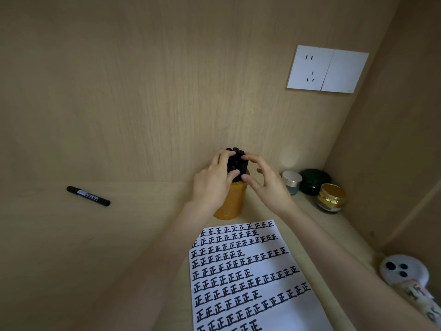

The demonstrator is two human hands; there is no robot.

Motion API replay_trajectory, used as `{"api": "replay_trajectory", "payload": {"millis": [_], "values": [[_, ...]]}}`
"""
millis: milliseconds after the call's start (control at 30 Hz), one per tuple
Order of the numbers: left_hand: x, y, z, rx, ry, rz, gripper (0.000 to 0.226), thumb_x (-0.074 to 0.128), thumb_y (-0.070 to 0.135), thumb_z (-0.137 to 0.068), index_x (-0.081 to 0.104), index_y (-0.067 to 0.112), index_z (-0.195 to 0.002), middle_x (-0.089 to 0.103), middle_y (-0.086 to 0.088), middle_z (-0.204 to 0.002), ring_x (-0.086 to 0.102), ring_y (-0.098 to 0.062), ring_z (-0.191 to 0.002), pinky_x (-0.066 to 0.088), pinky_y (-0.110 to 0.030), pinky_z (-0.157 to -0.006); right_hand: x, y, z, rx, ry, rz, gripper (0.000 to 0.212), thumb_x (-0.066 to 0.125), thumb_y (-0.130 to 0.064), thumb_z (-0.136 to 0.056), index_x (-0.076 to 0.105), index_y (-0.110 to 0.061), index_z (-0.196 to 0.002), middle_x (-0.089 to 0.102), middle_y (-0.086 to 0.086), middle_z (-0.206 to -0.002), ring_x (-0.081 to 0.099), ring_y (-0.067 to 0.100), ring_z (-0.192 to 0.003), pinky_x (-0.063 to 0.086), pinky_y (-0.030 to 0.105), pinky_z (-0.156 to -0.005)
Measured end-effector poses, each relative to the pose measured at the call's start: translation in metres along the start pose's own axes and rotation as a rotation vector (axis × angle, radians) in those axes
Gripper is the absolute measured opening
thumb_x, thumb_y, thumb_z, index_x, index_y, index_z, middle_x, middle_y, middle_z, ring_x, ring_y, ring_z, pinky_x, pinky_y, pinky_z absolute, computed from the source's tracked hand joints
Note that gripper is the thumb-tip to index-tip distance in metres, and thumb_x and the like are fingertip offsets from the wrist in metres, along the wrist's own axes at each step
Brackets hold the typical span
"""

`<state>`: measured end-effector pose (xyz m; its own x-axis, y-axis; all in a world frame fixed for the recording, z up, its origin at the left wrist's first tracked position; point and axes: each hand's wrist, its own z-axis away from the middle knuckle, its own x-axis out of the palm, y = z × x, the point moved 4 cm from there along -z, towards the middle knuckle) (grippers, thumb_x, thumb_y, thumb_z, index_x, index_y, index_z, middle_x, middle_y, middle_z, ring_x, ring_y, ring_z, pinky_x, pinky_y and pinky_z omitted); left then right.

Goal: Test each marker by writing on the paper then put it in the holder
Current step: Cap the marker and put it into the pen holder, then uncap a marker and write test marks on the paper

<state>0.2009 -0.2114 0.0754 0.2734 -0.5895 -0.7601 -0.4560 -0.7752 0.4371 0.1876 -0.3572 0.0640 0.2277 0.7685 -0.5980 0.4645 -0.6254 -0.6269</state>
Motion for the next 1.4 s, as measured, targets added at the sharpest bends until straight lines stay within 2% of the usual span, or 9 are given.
{"api": "replay_trajectory", "payload": {"millis": [133,200,300,433,600,767,1067,1267,1400], "values": [[-0.007,-0.004,0.006,-0.052,-0.077,0.149,0.066,0.051,0.045,-0.091,0.019,0.025,-0.146,0.026,0.004,-0.152,0.045,-0.024,-0.126,0.047,-0.043,-0.092,-0.008,-0.009,0.005,0.047,0.118,-0.078,0.042,0.056,-0.023,-0.096,0.045,-0.028,-0.136,0.049,-0.011,-0.137,0.040,0.004,-0.131,0.034,0.036,-0.112],[-0.016,-0.010,0.014,-0.085,-0.062,0.174,0.060,0.046,0.044,-0.094,0.023,0.025,-0.146,0.024,0.003,-0.153,0.040,-0.021,-0.131,0.042,-0.038,-0.097,-0.011,-0.018,0.010,0.023,0.165,-0.081,0.037,0.055,-0.018,-0.096,0.049,-0.025,-0.132,0.052,-0.010,-0.134,0.041,0.004,-0.130,0.035,0.036,-0.111],[-0.033,-0.023,0.034,-0.116,-0.006,0.192,0.043,0.042,0.036,-0.098,0.040,0.022,-0.139,0.039,0.003,-0.146,0.048,-0.016,-0.123,0.042,-0.033,-0.094,-0.005,-0.035,0.021,-0.001,0.178,-0.078,0.029,0.053,-0.013,-0.097,0.056,-0.022,-0.123,0.055,-0.010,-0.131,0.043,0.001,-0.127,0.035,0.027,-0.109],[-0.058,-0.057,0.066,-0.186,0.104,0.242,0.029,0.049,0.019,-0.096,0.056,0.021,-0.124,0.052,0.007,-0.132,0.057,-0.010,-0.111,0.046,-0.028,-0.088,0.015,-0.064,0.042,0.015,0.168,-0.137,0.027,0.053,-0.009,-0.096,0.061,-0.022,-0.117,0.058,-0.010,-0.125,0.045,-0.004,-0.120,0.033,0.010,-0.101],[-0.077,-0.118,0.107,-0.333,0.080,0.225,0.026,0.051,0.007,-0.092,0.064,0.022,-0.109,0.060,0.012,-0.117,0.061,-0.006,-0.102,0.045,-0.024,-0.087,0.070,-0.090,0.075,0.110,-0.023,-0.247,0.023,0.052,-0.012,-0.097,0.063,-0.028,-0.109,0.060,-0.009,-0.115,0.052,-0.003,-0.107,0.037,0.005,-0.089],[-0.091,-0.169,0.133,-0.404,0.070,0.146,0.028,0.052,0.005,-0.090,0.064,0.020,-0.109,0.063,0.006,-0.120,0.059,-0.014,-0.110,0.044,-0.028,-0.090,0.112,-0.105,0.090,0.135,-0.149,-0.321,0.024,0.051,-0.007,-0.096,0.065,-0.023,-0.106,0.063,-0.014,-0.108,0.055,-0.003,-0.098,0.040,0.010,-0.087],[-0.106,-0.216,0.133,-0.380,0.079,-0.047,0.049,0.043,-0.012,-0.083,0.059,0.011,-0.124,0.056,-0.006,-0.131,0.050,-0.023,-0.121,0.037,-0.027,-0.097,0.152,-0.105,0.080,0.232,-0.225,-0.283,0.019,0.057,-0.009,-0.094,0.063,-0.019,-0.108,0.063,-0.006,-0.109,0.055,-0.001,-0.094,0.038,0.006,-0.079],[-0.104,-0.242,0.111,-0.316,-0.035,-0.231,0.067,0.037,-0.018,-0.080,0.041,0.011,-0.140,0.038,-0.009,-0.148,0.035,-0.027,-0.136,0.027,-0.033,-0.109,0.171,-0.098,0.080,0.222,-0.308,-0.097,0.025,0.057,-0.016,-0.094,0.057,-0.025,-0.118,0.057,-0.006,-0.117,0.052,0.005,-0.111,0.039,0.017,-0.098],[-0.096,-0.252,0.099,-0.241,-0.120,-0.381,0.063,0.042,-0.014,-0.081,0.044,0.012,-0.138,0.046,-0.008,-0.140,0.043,-0.026,-0.129,0.034,-0.033,-0.101,0.176,-0.102,0.081,0.174,-0.348,-0.021,0.028,0.056,-0.018,-0.095,0.056,-0.020,-0.124,0.049,-0.013,-0.108,0.047,0.008,-0.115,0.035,0.017,-0.100]]}}
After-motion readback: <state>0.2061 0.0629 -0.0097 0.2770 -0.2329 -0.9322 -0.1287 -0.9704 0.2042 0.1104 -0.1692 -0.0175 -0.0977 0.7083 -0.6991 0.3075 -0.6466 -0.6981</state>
